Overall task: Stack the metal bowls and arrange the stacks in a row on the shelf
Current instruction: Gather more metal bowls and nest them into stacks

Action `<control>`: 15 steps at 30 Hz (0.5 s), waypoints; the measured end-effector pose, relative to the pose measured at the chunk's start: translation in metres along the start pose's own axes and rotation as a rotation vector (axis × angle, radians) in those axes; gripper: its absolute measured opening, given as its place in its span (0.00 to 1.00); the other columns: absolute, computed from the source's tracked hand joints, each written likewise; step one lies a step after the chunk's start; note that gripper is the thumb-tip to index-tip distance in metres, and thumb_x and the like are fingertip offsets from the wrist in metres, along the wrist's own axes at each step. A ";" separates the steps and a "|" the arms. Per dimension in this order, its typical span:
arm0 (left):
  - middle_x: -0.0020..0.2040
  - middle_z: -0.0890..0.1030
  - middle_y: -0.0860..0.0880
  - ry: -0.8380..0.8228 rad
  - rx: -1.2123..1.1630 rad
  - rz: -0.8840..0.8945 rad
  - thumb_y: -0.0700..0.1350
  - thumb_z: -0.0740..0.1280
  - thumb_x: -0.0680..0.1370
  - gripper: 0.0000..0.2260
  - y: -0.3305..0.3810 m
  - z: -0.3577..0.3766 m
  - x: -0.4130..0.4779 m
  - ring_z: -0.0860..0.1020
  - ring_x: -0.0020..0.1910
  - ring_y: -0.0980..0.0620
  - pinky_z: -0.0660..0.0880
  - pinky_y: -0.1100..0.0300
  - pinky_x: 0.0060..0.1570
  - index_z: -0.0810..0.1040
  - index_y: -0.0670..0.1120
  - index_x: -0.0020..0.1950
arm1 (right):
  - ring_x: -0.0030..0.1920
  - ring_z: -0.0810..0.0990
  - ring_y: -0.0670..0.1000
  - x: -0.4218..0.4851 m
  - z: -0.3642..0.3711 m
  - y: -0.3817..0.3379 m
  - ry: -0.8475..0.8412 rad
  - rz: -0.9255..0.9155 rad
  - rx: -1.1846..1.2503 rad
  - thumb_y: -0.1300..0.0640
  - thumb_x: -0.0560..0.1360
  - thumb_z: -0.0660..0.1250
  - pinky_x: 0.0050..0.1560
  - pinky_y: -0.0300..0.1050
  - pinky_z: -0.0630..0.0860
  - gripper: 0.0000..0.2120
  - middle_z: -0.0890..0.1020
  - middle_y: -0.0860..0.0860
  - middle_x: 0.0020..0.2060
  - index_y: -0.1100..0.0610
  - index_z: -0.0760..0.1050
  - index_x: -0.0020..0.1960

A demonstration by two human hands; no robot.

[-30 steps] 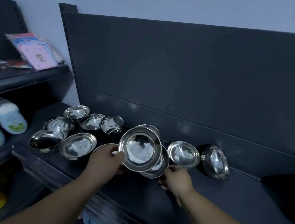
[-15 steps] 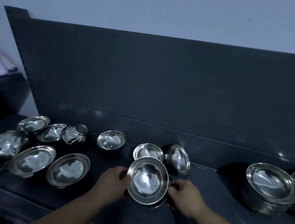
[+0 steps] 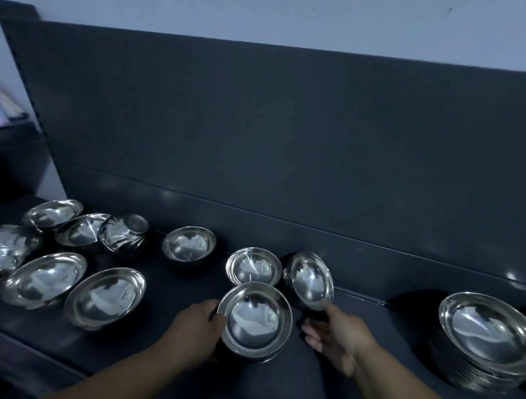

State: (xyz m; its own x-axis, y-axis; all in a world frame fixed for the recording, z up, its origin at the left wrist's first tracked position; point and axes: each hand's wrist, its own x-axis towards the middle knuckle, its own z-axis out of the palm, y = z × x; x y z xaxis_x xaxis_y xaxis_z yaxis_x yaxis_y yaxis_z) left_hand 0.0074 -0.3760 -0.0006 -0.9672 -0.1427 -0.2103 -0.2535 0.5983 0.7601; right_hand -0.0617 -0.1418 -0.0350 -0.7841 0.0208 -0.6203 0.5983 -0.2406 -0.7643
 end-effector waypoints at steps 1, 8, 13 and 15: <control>0.43 0.82 0.49 0.005 -0.011 0.000 0.45 0.59 0.80 0.07 0.001 0.000 0.001 0.81 0.36 0.55 0.74 0.68 0.27 0.76 0.50 0.52 | 0.42 0.81 0.56 0.005 0.001 -0.001 -0.002 0.012 0.012 0.51 0.80 0.61 0.38 0.47 0.76 0.14 0.81 0.63 0.48 0.61 0.74 0.55; 0.37 0.82 0.51 0.018 -0.068 -0.005 0.51 0.61 0.80 0.09 0.011 0.004 0.007 0.80 0.27 0.55 0.77 0.63 0.26 0.79 0.50 0.51 | 0.40 0.81 0.53 0.014 0.007 -0.008 0.011 -0.022 -0.016 0.62 0.79 0.64 0.34 0.43 0.78 0.10 0.82 0.59 0.42 0.66 0.75 0.58; 0.36 0.82 0.50 0.017 -0.118 0.004 0.51 0.62 0.80 0.06 0.020 0.008 0.009 0.80 0.25 0.57 0.76 0.63 0.24 0.77 0.52 0.47 | 0.37 0.84 0.54 0.007 -0.002 -0.016 0.099 -0.181 -0.075 0.61 0.78 0.60 0.31 0.43 0.79 0.10 0.84 0.59 0.42 0.64 0.75 0.56; 0.36 0.82 0.51 0.018 -0.147 0.013 0.50 0.63 0.80 0.06 0.024 0.011 0.012 0.80 0.25 0.57 0.76 0.64 0.25 0.77 0.53 0.45 | 0.34 0.83 0.54 -0.002 -0.003 -0.026 0.122 -0.294 -0.115 0.61 0.77 0.60 0.31 0.44 0.78 0.09 0.84 0.60 0.40 0.64 0.75 0.53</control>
State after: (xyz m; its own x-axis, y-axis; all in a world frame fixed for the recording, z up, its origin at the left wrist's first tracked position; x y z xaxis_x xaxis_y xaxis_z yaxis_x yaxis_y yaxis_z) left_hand -0.0099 -0.3544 0.0086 -0.9702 -0.1503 -0.1898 -0.2395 0.4788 0.8446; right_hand -0.0751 -0.1323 -0.0148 -0.9044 0.1903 -0.3819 0.3700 -0.0958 -0.9241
